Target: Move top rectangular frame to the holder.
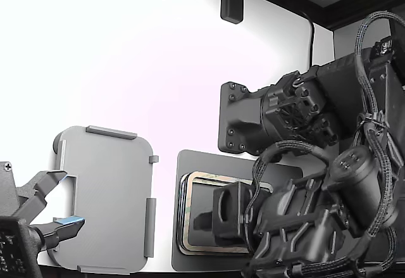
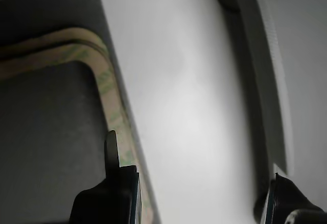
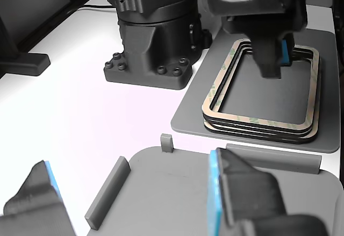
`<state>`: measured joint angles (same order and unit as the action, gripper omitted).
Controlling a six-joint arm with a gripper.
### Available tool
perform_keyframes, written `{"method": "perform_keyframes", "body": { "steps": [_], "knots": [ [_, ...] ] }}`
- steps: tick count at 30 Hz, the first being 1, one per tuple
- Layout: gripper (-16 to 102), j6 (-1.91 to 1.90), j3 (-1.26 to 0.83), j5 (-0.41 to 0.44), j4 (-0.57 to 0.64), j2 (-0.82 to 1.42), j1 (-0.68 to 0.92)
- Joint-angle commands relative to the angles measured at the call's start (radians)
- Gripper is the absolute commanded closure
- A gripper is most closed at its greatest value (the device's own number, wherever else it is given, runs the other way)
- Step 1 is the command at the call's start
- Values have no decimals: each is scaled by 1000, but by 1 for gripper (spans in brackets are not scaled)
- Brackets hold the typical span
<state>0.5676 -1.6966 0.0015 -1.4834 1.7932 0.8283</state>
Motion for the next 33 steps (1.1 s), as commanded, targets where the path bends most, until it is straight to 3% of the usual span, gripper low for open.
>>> {"method": "perform_keyframes", "body": {
  "steps": [1,14,20,28,33],
  "knots": [
    [-14,43,9,-54,31,0,-2],
    [-9,106,11,-61,74,-163,12],
    [-1,57,-28,-52,118,-169,14],
    [17,-12,-98,-20,183,-147,14],
    [11,-11,-101,-29,183,-147,14]
  ]
}}
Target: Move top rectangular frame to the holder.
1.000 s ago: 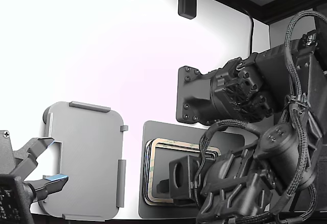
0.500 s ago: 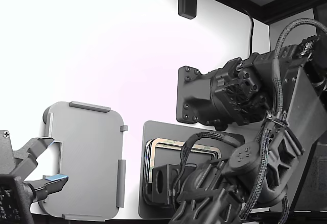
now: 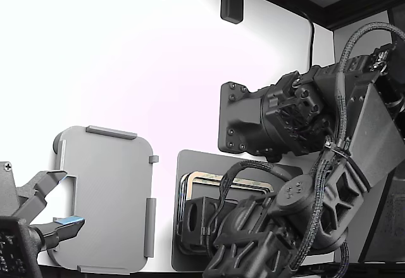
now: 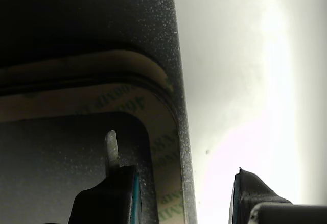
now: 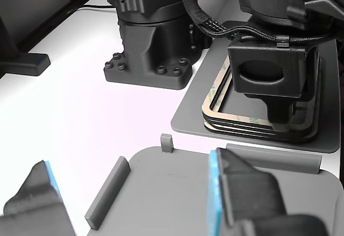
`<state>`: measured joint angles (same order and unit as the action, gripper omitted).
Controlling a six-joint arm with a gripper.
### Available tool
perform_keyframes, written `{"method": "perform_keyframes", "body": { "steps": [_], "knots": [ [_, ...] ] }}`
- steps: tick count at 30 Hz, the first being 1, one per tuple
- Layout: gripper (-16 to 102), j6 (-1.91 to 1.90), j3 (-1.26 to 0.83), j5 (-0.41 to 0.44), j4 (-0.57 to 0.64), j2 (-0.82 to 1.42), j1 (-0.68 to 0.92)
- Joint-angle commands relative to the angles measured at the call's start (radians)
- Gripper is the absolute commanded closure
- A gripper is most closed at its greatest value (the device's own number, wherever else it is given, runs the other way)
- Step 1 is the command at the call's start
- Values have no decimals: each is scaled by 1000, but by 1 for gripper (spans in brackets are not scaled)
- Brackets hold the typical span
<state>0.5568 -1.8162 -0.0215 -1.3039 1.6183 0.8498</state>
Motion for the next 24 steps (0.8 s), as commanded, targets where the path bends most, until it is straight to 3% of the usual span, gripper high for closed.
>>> {"method": "perform_keyframes", "body": {
  "steps": [1,24],
  "knots": [
    [11,2,18,-8,2,29,-8],
    [26,-12,-26,-5,23,40,-8]
  ]
}}
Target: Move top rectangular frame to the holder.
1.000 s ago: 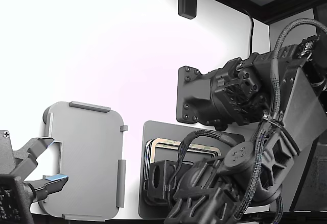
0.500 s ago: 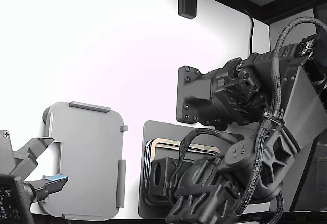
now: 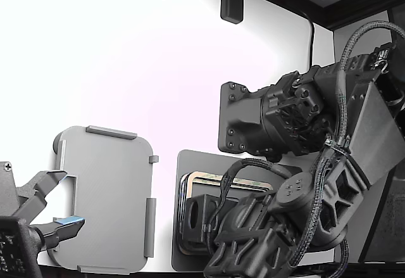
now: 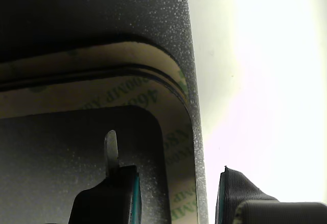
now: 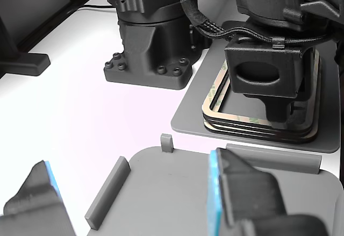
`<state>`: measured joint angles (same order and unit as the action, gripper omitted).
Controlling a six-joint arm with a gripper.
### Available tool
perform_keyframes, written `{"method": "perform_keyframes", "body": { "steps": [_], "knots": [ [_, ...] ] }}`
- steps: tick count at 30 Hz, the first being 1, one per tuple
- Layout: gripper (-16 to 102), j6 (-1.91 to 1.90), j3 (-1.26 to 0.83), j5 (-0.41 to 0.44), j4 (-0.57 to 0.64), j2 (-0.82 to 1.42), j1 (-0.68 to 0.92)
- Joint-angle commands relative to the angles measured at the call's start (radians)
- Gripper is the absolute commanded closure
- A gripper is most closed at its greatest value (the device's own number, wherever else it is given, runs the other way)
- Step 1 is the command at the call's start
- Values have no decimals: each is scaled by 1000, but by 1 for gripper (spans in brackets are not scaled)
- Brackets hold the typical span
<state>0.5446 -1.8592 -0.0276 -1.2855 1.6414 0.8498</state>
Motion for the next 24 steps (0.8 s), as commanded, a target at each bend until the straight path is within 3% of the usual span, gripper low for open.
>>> {"method": "perform_keyframes", "body": {
  "steps": [1,24],
  "knots": [
    [26,2,15,2,5,18,-8],
    [37,-6,-28,8,32,38,-12]
  ]
}}
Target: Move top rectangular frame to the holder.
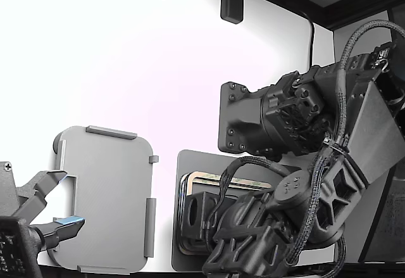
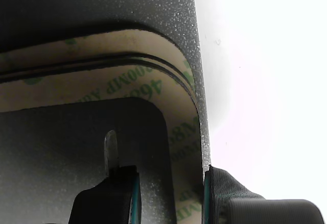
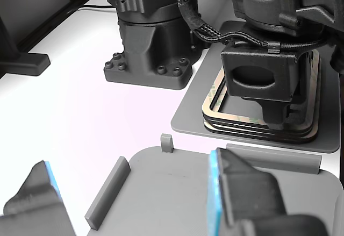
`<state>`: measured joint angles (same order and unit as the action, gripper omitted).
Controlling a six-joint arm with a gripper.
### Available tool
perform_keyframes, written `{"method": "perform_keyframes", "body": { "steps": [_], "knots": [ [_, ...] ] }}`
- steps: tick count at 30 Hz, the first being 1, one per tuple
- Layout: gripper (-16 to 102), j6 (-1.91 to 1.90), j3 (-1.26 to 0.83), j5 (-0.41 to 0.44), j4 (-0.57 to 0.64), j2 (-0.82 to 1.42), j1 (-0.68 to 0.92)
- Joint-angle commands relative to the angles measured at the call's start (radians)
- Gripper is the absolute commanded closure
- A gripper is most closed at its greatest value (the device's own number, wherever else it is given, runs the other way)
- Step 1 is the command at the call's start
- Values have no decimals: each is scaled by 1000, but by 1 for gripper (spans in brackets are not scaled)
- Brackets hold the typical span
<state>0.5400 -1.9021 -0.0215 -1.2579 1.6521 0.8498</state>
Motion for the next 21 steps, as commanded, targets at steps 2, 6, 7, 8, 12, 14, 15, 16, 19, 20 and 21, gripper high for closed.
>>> {"method": "perform_keyframes", "body": {
  "steps": [2,6,7,8,12,14,15,16,19,20,21],
  "knots": [
    [37,0,15,3,6,28,-12],
    [38,6,9,6,12,28,-14],
    [38,8,8,6,14,28,-15],
    [38,9,6,6,15,29,-17],
    [39,14,-6,8,28,37,-18],
    [40,17,-11,6,32,38,-20],
    [40,18,-12,6,32,38,-21],
    [41,20,-12,6,32,40,-21],
    [43,18,-12,6,31,41,-23],
    [44,18,-12,6,31,41,-23],
    [44,18,-12,6,31,43,-23]
  ]
}}
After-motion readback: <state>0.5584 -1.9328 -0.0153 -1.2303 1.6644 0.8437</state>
